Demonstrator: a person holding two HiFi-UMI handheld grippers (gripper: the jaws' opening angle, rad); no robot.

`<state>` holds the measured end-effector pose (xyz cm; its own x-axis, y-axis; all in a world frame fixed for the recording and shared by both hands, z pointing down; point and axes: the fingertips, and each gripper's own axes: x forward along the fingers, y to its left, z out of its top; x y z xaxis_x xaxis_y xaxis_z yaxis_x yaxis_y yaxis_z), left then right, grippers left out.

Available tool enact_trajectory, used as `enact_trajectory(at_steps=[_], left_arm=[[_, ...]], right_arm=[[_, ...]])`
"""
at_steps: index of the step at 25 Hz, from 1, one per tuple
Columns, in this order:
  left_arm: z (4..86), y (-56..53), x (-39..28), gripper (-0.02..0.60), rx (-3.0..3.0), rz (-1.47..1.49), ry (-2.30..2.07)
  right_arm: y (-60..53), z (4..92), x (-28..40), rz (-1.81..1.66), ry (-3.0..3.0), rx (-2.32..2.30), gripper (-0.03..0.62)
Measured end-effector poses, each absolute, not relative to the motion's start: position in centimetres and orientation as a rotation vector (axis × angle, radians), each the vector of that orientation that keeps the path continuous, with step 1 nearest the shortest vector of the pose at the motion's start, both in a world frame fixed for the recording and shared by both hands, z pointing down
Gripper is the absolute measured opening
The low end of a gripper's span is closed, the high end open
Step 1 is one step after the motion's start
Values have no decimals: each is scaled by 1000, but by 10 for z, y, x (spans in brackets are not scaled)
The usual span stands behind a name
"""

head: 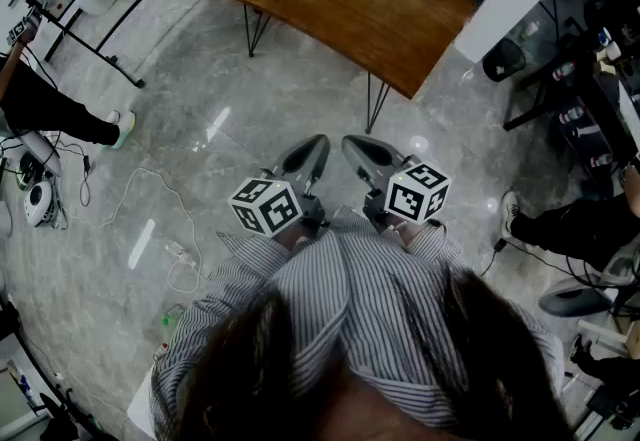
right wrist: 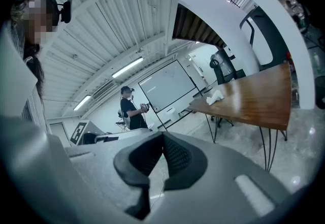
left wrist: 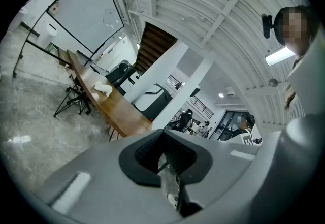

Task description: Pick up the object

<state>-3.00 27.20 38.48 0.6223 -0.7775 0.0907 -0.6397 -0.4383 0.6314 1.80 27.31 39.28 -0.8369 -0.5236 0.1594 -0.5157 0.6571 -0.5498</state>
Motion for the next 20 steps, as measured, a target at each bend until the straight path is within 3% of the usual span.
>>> enact_trajectory(at_steps=[20], left_arm=[[392,262,-32,2,2168,-298,-1114]], right_arm=[[264,398,22,-925,2864,-923,2]])
